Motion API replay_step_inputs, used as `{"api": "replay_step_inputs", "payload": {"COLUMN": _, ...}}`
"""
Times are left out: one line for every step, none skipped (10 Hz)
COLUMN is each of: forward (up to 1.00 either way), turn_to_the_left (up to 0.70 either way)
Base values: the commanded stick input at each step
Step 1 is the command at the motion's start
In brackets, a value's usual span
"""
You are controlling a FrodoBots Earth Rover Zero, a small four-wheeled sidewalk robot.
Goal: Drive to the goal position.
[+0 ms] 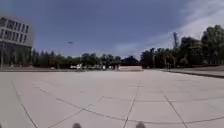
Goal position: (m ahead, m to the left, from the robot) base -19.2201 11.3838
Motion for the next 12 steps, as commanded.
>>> {"api": "replay_step_inputs", "payload": {"forward": 0.17, "turn_to_the_left": 0.72}}
{"api": "replay_step_inputs", "payload": {"forward": 0.22, "turn_to_the_left": 0.91}}
{"api": "replay_step_inputs", "payload": {"forward": 0.25, "turn_to_the_left": 0.84}}
{"api": "replay_step_inputs", "payload": {"forward": 0.26, "turn_to_the_left": 0.69}}
{"api": "replay_step_inputs", "payload": {"forward": 0.27, "turn_to_the_left": 0.72}}
{"api": "replay_step_inputs", "payload": {"forward": 0.27, "turn_to_the_left": 0.72}}
{"api": "replay_step_inputs", "payload": {"forward": 0.27, "turn_to_the_left": 0.72}}
{"api": "replay_step_inputs", "payload": {"forward": 0.27, "turn_to_the_left": 0.72}}
{"api": "replay_step_inputs", "payload": {"forward": 0.27, "turn_to_the_left": 0.72}}
{"api": "replay_step_inputs", "payload": {"forward": 0.27, "turn_to_the_left": 0.71}}
{"api": "replay_step_inputs", "payload": {"forward": 0.14, "turn_to_the_left": 0.51}}
{"api": "replay_step_inputs", "payload": {"forward": 0.0, "turn_to_the_left": 0.45}}
